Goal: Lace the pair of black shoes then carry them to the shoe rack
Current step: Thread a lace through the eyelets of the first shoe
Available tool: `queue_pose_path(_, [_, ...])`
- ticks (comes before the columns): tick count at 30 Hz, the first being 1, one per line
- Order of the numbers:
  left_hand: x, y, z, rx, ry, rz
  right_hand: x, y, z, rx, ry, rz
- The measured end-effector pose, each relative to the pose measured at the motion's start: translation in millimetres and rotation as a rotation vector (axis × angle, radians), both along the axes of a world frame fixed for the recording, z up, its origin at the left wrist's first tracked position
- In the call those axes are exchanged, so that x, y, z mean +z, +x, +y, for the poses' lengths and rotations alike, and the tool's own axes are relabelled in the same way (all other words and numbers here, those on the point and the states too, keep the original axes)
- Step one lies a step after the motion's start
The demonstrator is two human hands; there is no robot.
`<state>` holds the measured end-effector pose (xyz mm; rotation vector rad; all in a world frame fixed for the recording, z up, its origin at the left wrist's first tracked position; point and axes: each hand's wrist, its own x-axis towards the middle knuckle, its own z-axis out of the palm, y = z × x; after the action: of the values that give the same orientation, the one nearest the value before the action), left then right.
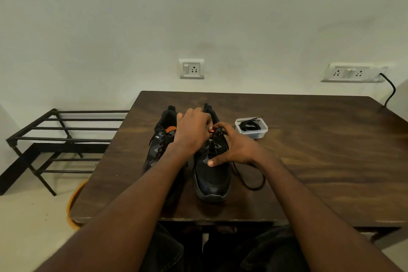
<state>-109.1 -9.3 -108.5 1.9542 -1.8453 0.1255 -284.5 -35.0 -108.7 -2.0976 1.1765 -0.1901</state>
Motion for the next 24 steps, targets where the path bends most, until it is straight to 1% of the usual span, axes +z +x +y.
queue_pose_path(1, [2, -3, 0, 0.011, 0.008, 0.018, 0, 0, 0, -0.003, -0.003, 0.009])
queue_pose_path(2, [4, -4, -1, 0.008, 0.015, 0.111, 0, 0, 0, -0.010, -0.001, 0.019])
queue_pose_path(3, [6, -3, -1, -0.011, 0.019, 0.299, 0, 1, 0, -0.016, 0.002, 0.029])
queue_pose_path(5, [11, 0, 0, -0.093, 0.039, 0.832, 0, 0, -2, -0.033, 0.009, 0.032])
queue_pose_path(6, [12, 4, 2, -0.124, 0.042, 1.018, 1, -1, -2, -0.042, 0.010, 0.028])
queue_pose_path(7, [11, 7, 4, -0.143, 0.048, 1.087, 1, -1, -2, -0.047, 0.009, 0.028])
queue_pose_path(8, [10, 10, 5, -0.144, 0.055, 1.037, 2, -1, -1, -0.042, 0.009, 0.028])
queue_pose_path(9, [8, 13, 6, -0.131, 0.060, 0.871, 1, 0, -1, -0.033, 0.008, 0.035])
queue_pose_path(11, [3, 13, 8, -0.116, 0.070, 0.428, 2, 3, 1, -0.014, -0.009, 0.051])
queue_pose_path(12, [0, 10, 8, -0.119, 0.072, 0.264, 2, 4, 2, -0.015, -0.014, 0.057])
queue_pose_path(13, [-1, 8, 9, -0.103, 0.068, 0.171, 2, 4, 2, -0.017, -0.013, 0.056])
queue_pose_path(14, [-1, 5, 8, -0.082, 0.044, 0.135, 2, 4, 1, -0.022, -0.008, 0.053])
queue_pose_path(15, [1, 3, 8, -0.059, -0.005, 0.142, 2, 4, 2, -0.025, -0.003, 0.051])
queue_pose_path(16, [3, 1, 6, -0.043, -0.068, 0.232, 2, 3, 2, -0.029, 0.001, 0.049])
queue_pose_path(17, [10, -1, 5, -0.020, -0.131, 0.406, 1, 3, 2, -0.036, 0.008, 0.046])
queue_pose_path(19, [26, 1, 3, -0.006, -0.221, 0.933, 0, 3, 0, -0.042, 0.024, 0.037])
queue_pose_path(20, [30, 3, 3, -0.021, -0.227, 1.148, 0, 2, 0, -0.039, 0.028, 0.038])
queue_pose_path(21, [30, 4, 5, -0.047, -0.200, 1.234, -1, 2, -1, -0.038, 0.027, 0.039])
queue_pose_path(22, [28, 4, 9, -0.071, -0.173, 1.186, -1, 2, -1, -0.037, 0.021, 0.046])
queue_pose_path(23, [23, 7, 12, -0.086, -0.153, 0.999, -1, 2, -1, -0.034, 0.013, 0.054])
queue_pose_path(24, [15, 10, 13, -0.107, -0.115, 0.754, 0, 3, -1, -0.031, 0.005, 0.063])
